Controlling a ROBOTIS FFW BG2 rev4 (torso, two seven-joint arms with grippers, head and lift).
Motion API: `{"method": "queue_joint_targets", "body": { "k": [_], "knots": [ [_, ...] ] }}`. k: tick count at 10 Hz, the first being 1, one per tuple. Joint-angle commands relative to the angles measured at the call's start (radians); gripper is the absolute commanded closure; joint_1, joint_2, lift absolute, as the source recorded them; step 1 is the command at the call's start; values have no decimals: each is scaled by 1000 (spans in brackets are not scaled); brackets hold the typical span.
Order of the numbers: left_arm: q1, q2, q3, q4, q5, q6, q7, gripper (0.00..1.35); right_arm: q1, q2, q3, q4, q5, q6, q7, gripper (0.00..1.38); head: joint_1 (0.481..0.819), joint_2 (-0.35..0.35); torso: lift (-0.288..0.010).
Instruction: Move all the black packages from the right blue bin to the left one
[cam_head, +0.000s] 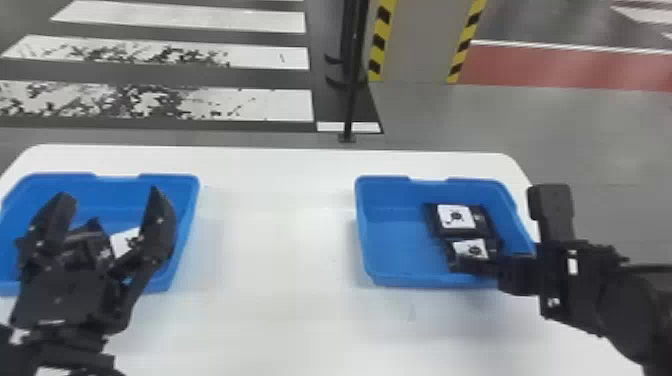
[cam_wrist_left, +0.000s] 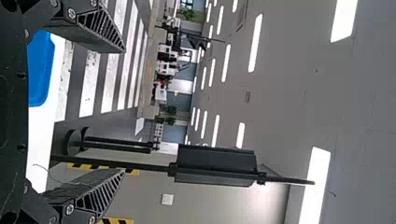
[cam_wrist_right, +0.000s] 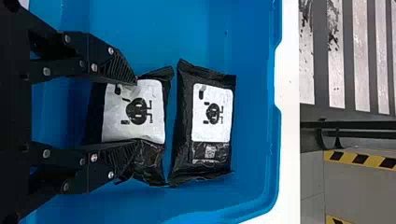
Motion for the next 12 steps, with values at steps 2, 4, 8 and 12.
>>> {"method": "queue_joint_targets", "body": {
  "k": [2, 4, 8, 12],
  "knots": [
    [-3, 0, 0, 0, 0, -2, -1, 157, 7, -2, -1, 6, -27, -21, 1, 1153, 695, -95, -183],
    [-3, 0, 0, 0, 0, -5, -1, 157, 29, -2, -5, -4, -61, -112, 3, 1154, 695, -88, -183],
    [5, 0, 2, 0, 16, -24, -1, 157, 49, 0, -29, 23, -100, -269, 52, 1154, 695, -79, -183],
    [2, 0, -14, 0, 38, -39, -1, 150, 34, -8, 1, 153, -270, -637, 213, 1154, 695, -36, -183]
  ]
}}
